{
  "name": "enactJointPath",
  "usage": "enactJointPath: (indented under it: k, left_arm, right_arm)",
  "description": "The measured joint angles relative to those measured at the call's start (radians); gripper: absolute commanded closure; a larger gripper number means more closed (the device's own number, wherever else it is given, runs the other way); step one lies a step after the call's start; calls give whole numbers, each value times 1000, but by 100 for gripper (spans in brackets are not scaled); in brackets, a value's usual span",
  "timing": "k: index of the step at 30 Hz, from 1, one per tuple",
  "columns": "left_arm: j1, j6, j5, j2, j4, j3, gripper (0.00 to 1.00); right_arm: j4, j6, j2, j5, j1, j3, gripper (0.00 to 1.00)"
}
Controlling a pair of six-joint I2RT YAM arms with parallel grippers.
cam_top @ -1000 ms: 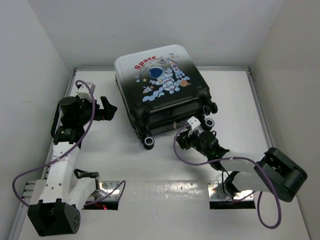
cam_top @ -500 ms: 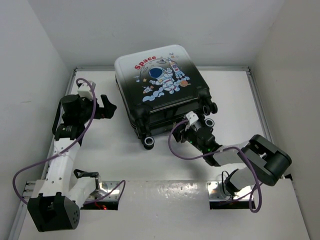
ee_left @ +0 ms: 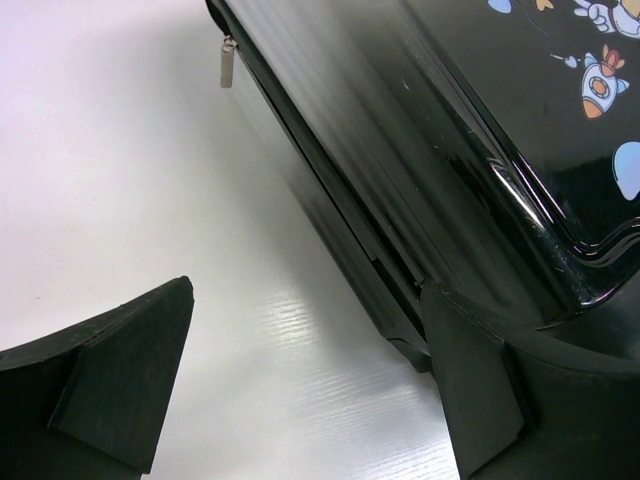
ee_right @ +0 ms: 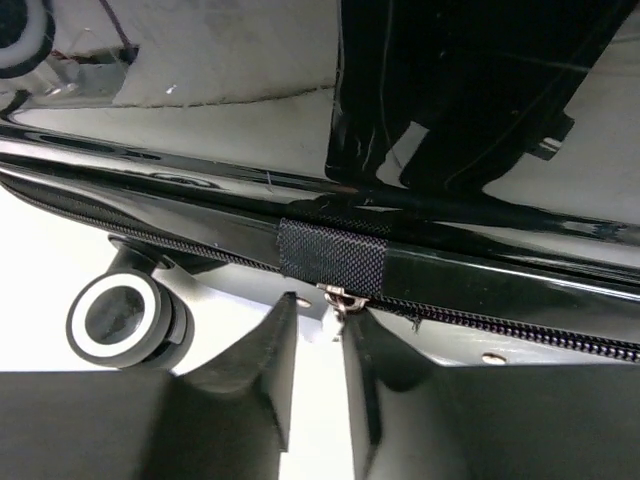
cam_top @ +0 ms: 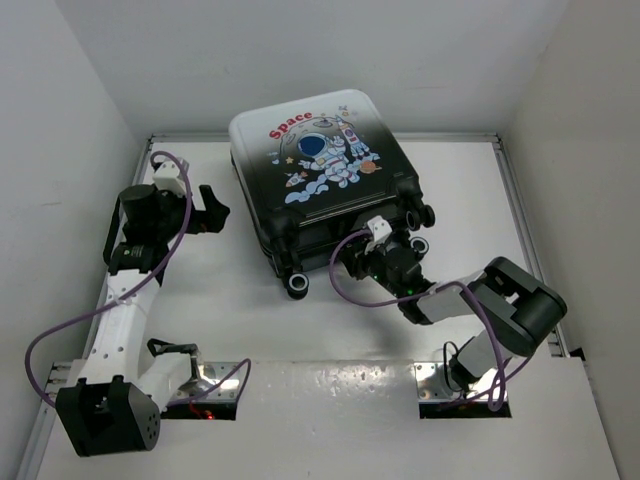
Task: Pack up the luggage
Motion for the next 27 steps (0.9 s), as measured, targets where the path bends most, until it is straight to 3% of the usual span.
enactJointPath:
  k: [4,7,12,25,27]
  left_arm:
    - [3,4,1,-1,0,0,2]
    - [4,4,21,-3,-2,0,10]
    - [2,2,102,-4,-65,23,14]
    - [-79,-6,181,-76,-283,79,14]
    - [-79,-10,177,-76,-290,79,14]
  right_arm:
    - [-3,14,6,6,-1,8,100]
    - [-7,18,6,13,-2,8,100]
    - [-12,10,-2,13,-5,4,100]
    - [-19,-17,-75,21,-16,-54,100]
    - [-23,-17,-69,21,-16,-50,92]
